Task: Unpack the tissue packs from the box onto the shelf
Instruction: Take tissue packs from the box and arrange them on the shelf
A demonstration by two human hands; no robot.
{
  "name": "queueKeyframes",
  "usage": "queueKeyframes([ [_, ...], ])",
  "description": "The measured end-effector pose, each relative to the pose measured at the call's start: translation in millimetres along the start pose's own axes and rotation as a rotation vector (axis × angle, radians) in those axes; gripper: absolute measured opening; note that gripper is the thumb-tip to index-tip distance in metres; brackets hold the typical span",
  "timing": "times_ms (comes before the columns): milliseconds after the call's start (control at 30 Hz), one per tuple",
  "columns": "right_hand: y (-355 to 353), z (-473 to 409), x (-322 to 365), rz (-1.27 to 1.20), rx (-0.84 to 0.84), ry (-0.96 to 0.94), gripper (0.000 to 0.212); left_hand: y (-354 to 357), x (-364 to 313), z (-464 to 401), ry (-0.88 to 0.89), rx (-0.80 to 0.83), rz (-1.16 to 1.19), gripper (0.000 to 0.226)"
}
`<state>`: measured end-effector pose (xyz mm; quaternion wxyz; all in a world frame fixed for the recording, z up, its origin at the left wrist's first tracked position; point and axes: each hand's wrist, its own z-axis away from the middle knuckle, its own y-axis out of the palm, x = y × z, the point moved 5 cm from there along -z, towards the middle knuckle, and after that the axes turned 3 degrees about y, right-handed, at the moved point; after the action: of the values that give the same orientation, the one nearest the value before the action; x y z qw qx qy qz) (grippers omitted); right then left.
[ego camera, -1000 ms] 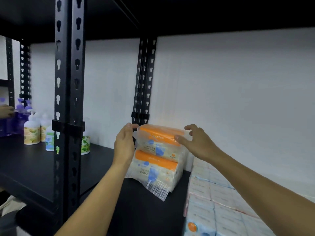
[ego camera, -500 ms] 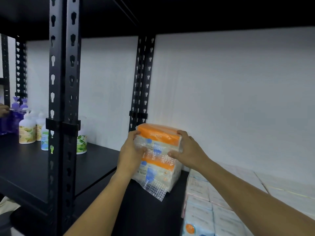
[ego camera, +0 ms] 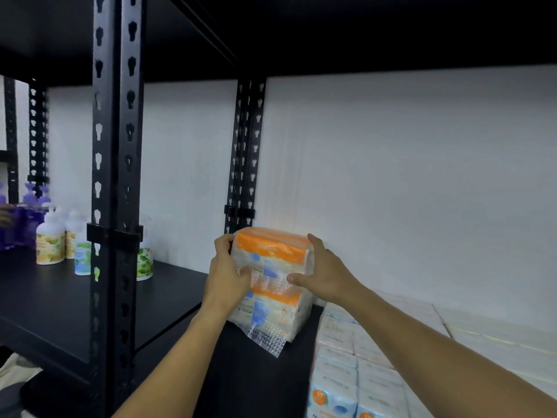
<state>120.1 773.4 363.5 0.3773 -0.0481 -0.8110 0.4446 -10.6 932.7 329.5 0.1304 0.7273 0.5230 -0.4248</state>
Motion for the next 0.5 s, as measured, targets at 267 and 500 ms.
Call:
queueKeyframes([
  [267, -61.0, 66.4, 32.2, 0.069, -0.084, 0.01, 0.083, -10.2, -73.5, 36.0, 0.059, -0.016, 0.043, 0.06],
  [500, -123.6, 160.5, 20.2, 0.024, -0.203, 0.073, 0.07, 17.0, -164.0, 93.8, 0.127, 0.051, 0.116, 0.055],
])
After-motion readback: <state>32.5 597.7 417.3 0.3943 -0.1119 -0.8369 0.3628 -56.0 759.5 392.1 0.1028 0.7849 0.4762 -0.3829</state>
